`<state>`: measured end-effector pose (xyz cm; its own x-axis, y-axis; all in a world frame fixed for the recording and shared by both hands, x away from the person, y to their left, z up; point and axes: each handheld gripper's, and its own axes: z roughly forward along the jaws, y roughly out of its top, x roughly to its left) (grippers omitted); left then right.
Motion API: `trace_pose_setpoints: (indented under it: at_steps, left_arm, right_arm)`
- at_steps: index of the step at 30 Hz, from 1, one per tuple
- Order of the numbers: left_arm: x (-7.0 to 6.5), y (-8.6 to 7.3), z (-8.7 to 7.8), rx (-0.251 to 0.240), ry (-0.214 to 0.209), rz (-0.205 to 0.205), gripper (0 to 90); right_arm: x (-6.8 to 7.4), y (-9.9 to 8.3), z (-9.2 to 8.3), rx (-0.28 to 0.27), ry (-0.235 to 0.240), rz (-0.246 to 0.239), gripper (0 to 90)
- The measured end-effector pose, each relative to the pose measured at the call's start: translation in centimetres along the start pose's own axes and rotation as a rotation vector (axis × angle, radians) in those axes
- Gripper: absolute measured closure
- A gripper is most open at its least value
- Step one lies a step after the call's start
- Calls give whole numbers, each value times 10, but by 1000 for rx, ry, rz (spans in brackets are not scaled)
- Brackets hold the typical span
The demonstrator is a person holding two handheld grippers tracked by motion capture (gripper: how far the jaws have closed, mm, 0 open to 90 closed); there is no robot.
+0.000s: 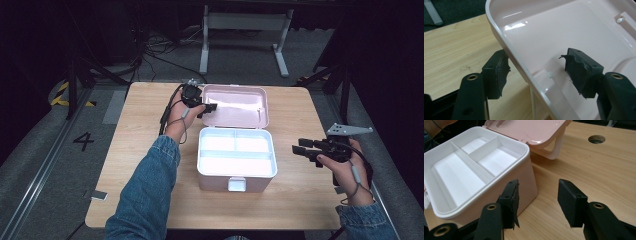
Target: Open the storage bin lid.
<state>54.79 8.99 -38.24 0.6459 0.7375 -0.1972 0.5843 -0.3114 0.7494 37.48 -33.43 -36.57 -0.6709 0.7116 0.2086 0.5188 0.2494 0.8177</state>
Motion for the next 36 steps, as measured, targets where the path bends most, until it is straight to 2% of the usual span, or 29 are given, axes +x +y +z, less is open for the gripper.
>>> trace_pose_setpoints:
  at_steps: [6, 9, 12, 18, 24, 26, 27, 28, 29, 36]
  left_arm:
    - [1, 0, 0, 22, -7, -15, 369]
    - [1, -1, 1, 43, 3, -19, 368]
    - [1, -4, 3, 76, 43, 32, 368]
    - [1, -6, 5, 82, 45, 39, 364]
    - [1, -5, 0, 57, 52, 43, 366]
    - [0, -2, -7, 26, 57, 53, 366]
    - [0, -2, -7, 26, 57, 53, 366]
    - [-3, 2, -12, 0, 58, 64, 366]
    - [-3, 2, -12, 0, 58, 64, 366]
    - [-21, 10, -39, -58, 24, 118, 361]
  right_arm:
    - [0, 0, 1, 7, 3, 1, 525]
    - [0, -1, 1, 9, 5, 3, 523]
    - [0, -1, 2, 11, 4, 3, 521]
    - [0, -1, 3, 18, 6, -1, 517]
    - [0, -1, 3, 18, 5, -1, 517]
    - [-1, -1, 3, 21, 3, 0, 515]
    - [-1, -1, 3, 21, 3, 0, 515]
    - [-1, -1, 3, 20, 3, 1, 515]
    - [-1, -1, 3, 20, 3, 1, 515]
    - [-1, -1, 5, 25, 3, 5, 515]
